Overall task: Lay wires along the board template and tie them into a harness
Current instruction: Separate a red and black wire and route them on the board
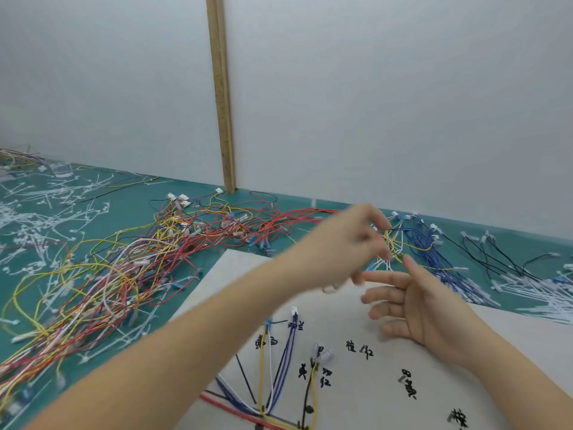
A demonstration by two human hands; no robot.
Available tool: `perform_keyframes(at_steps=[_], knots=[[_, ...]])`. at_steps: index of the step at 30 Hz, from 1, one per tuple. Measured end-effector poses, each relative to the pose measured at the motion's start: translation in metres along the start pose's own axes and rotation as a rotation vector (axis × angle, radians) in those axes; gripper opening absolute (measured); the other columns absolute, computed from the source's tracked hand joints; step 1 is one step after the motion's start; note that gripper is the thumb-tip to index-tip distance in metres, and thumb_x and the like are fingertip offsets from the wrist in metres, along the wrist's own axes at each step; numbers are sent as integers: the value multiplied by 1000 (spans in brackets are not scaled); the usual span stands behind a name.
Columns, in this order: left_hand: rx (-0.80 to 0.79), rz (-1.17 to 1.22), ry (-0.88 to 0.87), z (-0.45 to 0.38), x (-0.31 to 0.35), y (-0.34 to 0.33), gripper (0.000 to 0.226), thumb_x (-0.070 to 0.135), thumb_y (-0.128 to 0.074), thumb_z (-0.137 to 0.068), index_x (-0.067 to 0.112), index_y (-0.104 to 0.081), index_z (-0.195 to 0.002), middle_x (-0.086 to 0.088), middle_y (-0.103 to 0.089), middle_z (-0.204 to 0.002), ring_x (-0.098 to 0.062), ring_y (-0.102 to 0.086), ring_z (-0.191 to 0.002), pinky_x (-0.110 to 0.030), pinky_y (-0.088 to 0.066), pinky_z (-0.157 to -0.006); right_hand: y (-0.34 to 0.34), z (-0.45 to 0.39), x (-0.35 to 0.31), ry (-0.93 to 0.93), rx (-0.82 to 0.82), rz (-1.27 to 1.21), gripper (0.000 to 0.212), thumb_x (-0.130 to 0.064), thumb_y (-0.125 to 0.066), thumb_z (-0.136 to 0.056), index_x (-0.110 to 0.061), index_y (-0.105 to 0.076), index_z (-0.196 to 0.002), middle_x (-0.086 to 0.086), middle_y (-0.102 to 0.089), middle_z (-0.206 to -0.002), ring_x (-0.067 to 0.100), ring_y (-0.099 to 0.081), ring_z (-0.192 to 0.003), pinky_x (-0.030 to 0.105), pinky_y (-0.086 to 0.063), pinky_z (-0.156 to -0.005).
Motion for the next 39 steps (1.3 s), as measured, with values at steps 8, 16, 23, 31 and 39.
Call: perform_keyframes(at_steps=[8, 16, 23, 31, 39], knots=[[-315, -366, -29, 23, -2, -58, 4, 15, -43, -94, 14, -42, -98, -6, -68, -90, -17, -50, -73, -25, -37, -59, 14, 10, -30, 292, 64, -311, 27, -27, -49, -81, -17, -73, -90, -1, -66, -61, 13, -64, -57, 25, -51, -45], [-375, -235, 190, 15, -24, -8, 19, 33, -41, -95, 28, -56, -84, 8, -49, -49, -7, -36, -41, -14, -36, -44, 69, 16, -42, 404, 345, -514, 20, -19, -37, -97, -19, -54, -88, -9, -35, -44, 5, -36, -35, 12, -41, -43], [-290, -207, 210, 11, -48, 39, 22, 28, -52, -92, 27, -67, -75, 11, -45, -49, -6, -38, -48, -20, -39, -54, 78, 18, -40, 433, 386, -363, 19, -25, -41, -95, -22, -58, -88, -8, -35, -44, 5, -28, -29, 11, -36, -38], [169, -755, 282, -31, -88, 28, 47, 35, -48, -90, 27, -37, -135, -7, -63, -103, -24, -58, -95, -34, -46, -80, 38, 18, -28, 349, -129, -4, 34, -46, -78, -62, -16, -70, -76, -8, -31, -45, 3, -25, -29, 15, -33, -39], [176, -866, 300, -53, -92, 25, 23, 28, -44, -93, 16, -63, -100, -9, -64, -105, -30, -57, -98, -32, -42, -75, 28, 19, -22, 273, -87, 323, 24, -35, -57, -85, -19, -72, -76, -8, -29, -47, 8, -22, -35, 22, -34, -46]])
Point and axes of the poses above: each hand's wrist, its own z-axis away from the middle knuckle, its own y-axis out of the back of the hand, x = y × z, the point moved 3 cm from there along -z, towards the middle knuckle
